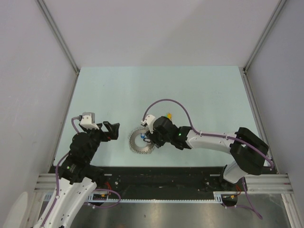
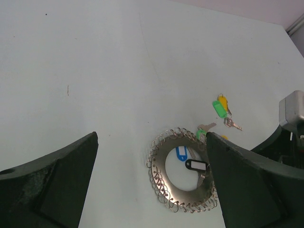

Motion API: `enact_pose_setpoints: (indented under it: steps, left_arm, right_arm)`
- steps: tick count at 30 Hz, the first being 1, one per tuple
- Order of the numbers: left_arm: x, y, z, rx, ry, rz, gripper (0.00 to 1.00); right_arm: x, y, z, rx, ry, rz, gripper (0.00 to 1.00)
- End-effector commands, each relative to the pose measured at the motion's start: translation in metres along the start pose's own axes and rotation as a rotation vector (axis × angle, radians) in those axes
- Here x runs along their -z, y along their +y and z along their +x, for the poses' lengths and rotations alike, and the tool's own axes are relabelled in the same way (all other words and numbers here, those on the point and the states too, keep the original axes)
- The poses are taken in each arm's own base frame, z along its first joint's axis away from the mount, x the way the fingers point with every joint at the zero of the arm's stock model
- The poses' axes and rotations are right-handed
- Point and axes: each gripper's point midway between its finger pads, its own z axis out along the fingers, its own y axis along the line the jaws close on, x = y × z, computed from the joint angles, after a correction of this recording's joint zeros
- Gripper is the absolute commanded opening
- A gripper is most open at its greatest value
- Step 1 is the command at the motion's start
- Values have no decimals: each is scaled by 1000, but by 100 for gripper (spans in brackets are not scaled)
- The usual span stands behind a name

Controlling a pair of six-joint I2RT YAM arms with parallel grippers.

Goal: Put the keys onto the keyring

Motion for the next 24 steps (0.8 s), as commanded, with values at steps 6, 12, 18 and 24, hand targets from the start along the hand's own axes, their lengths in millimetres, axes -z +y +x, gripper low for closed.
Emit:
enact_pose_setpoints:
  steps: [6, 12, 18, 24]
  left_arm:
    - [2, -6, -16, -27, -44, 32, 100]
    - [1, -6, -16, -29, -42, 30, 100]
    - [0, -6, -15, -31, -40, 29, 100]
    - [0, -6, -15, -30, -38, 28, 100]
  right_arm:
    - [-11, -22, 13, 136, 52, 88, 33]
    - [-21, -16, 24, 220, 83, 77, 33]
    - [-30, -14, 37, 245, 123, 53, 33]
    - [-36, -18, 43, 243, 136, 69, 28]
